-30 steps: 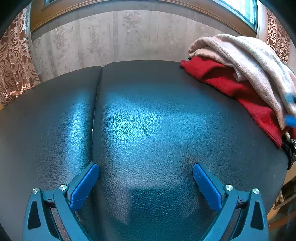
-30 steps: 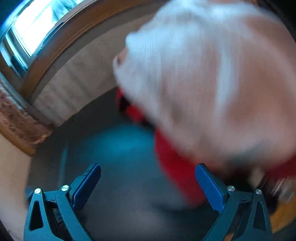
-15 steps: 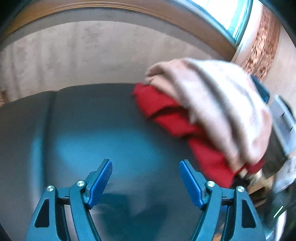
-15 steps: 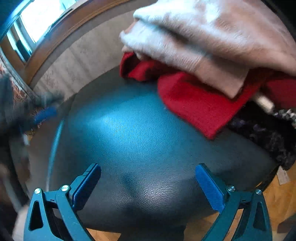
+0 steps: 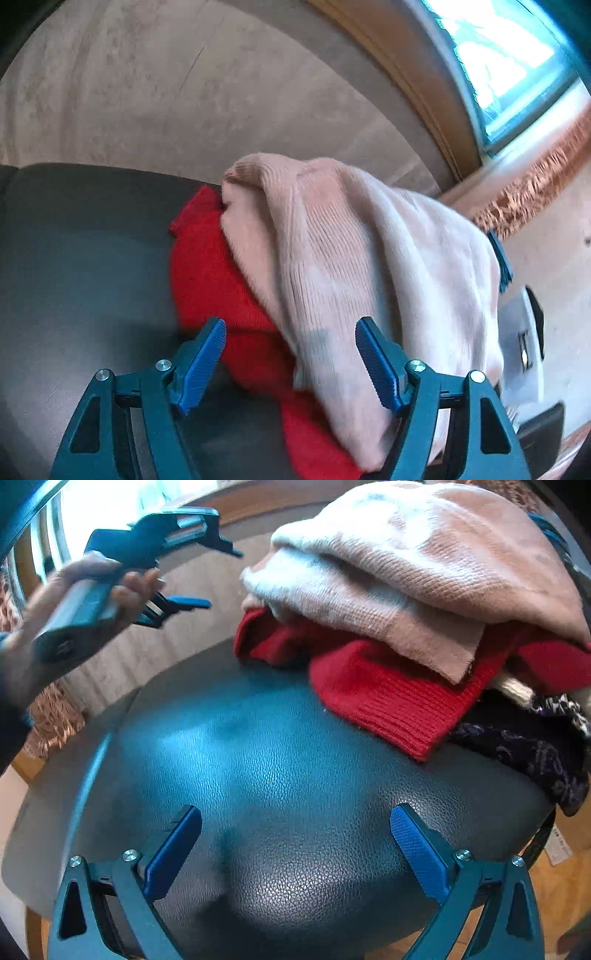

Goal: Fold clothes
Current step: 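Grasp the pink sweater edge with the left gripper and lift it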

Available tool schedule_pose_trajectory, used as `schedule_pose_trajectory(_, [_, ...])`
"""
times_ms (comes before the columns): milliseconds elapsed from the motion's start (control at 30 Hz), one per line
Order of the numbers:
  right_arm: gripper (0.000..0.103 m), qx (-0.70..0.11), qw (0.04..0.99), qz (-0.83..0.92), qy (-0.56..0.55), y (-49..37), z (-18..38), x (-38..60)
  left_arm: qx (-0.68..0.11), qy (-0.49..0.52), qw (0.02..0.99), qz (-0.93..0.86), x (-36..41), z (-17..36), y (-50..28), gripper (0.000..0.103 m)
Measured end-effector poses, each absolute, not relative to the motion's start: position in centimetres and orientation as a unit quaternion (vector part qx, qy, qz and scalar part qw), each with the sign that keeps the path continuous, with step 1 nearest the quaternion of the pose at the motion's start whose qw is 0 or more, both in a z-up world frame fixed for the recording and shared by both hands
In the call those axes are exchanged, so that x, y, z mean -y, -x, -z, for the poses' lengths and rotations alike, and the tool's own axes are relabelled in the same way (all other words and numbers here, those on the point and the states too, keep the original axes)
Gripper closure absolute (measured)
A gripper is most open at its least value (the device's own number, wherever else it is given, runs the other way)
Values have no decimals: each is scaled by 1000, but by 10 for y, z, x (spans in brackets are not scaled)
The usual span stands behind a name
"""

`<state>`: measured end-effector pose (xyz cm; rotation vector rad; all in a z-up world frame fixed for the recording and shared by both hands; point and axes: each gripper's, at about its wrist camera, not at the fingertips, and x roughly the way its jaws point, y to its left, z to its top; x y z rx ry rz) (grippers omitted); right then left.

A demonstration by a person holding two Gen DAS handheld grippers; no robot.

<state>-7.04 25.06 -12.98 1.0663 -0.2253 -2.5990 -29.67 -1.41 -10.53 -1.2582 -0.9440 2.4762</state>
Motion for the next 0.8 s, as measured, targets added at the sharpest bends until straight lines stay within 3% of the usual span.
schedule_pose_trajectory(200, [0,71,154,919,-356,83,135,-239,333,443,114,-825,12,112,321,35])
schedule_pose_trajectory(267, [0,67,151,921,-353,86,136,-230,340,445,117,-820,13,114,326,46])
schedule_pose_trajectory(333, [0,64,147,923,-350,89,138,-221,344,441,120,-820,9,114,332,50])
schedule_pose_trajectory(500, [0,61,144,928,-339,80,145,-209,325,426,116,-836,-11,107,355,55])
schedule_pose_trajectory(633, [0,59,141,930,-336,75,146,-209,328,480,102,-807,-23,126,368,53])
schedule_pose_trajectory(700, [0,58,140,930,-335,71,146,-211,333,481,91,-806,-20,127,364,70])
schedule_pose_trajectory(733, [0,57,141,930,-335,67,146,-213,335,479,87,-806,-17,126,360,98])
schedule_pose_trajectory(800, [0,55,142,930,-335,57,145,-220,337,449,99,-822,-10,108,346,99])
